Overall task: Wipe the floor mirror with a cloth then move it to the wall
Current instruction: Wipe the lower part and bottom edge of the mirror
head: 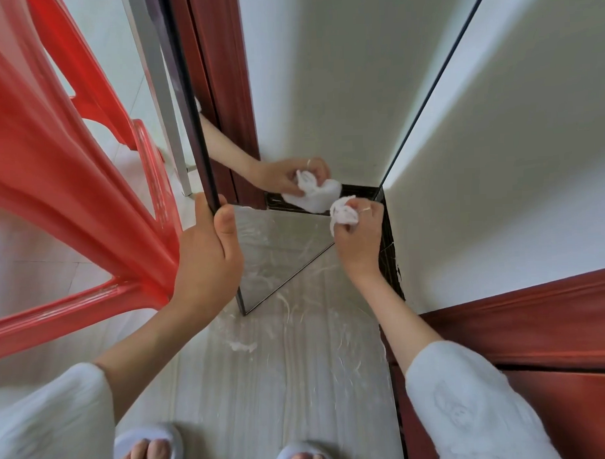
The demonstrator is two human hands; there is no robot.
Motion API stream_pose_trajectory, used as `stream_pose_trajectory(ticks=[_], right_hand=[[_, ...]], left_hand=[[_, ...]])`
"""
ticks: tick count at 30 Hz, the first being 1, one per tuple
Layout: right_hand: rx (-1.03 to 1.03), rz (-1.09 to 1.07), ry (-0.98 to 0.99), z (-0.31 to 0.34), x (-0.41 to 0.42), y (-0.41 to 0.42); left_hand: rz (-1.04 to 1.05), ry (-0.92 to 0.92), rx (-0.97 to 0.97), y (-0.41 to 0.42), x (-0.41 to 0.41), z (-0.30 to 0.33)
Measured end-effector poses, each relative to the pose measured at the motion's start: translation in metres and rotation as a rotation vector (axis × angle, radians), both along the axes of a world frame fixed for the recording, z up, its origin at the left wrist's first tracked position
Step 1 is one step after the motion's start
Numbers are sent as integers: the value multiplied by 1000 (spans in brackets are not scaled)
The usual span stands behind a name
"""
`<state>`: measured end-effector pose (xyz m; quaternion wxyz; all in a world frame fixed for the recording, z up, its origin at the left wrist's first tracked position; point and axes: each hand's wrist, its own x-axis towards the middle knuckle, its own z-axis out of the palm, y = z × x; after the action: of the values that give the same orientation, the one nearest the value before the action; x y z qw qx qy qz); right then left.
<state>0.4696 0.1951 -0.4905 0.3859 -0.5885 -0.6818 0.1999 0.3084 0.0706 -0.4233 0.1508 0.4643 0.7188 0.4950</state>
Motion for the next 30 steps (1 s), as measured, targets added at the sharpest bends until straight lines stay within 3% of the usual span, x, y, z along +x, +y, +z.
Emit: stream_pose_trajectory(ticks=[6,12,17,23,26,30], right_hand=[[-74,-5,47,-25,-30,-17],[-439,464,-185,-59,-14,-72],[-374,78,-112,-50,12,-24],[-312,-173,50,-37,18,62],[-366,-213,76,-34,-3,49],[-510,-66,-13,-59,-22,-16]], left_hand=[[-13,-13,-11,1,-2,-1],[-10,-1,-15,1,-3,0],[-39,-7,-8,1,-3,0],[-55,8,4,-1,-4,0],[-48,-12,-7,0,-4,0],[-40,-17,-12,0,-4,0]])
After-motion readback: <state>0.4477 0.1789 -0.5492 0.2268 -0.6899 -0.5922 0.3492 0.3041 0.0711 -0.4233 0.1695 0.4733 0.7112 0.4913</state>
